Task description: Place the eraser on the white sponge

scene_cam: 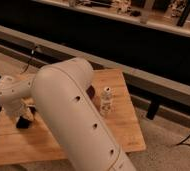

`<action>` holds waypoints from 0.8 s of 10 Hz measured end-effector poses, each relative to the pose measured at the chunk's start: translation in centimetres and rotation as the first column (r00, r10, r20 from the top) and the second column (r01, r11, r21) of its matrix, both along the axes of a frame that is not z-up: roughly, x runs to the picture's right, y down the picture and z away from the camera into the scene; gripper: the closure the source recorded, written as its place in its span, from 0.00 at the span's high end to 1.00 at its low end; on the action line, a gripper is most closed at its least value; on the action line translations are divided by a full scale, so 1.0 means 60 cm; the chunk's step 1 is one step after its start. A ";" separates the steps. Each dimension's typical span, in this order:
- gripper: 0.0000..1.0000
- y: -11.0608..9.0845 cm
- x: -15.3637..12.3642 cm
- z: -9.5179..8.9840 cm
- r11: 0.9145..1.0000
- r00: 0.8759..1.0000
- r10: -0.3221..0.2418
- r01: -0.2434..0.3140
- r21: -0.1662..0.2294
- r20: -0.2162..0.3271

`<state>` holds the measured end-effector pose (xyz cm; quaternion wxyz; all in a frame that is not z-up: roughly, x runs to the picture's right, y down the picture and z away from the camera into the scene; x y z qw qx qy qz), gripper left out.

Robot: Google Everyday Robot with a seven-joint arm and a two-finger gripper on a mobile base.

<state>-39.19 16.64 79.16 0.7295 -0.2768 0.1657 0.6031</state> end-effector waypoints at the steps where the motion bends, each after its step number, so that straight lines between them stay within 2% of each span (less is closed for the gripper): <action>1: 0.38 -0.003 -0.001 -0.003 1.000 1.000 -0.019 0.020 0.019 -0.007; 3: 0.16 -0.001 -0.011 -0.013 0.998 0.999 -0.053 0.053 0.031 -0.015; 5: 0.01 0.003 -0.015 -0.013 0.997 0.997 -0.072 0.072 0.021 -0.023; 6: 0.00 0.000 -0.021 -0.014 0.997 0.997 -0.079 0.080 0.021 -0.020; 8: 0.00 -0.027 -0.043 -0.021 0.995 0.997 -0.080 0.080 0.059 -0.002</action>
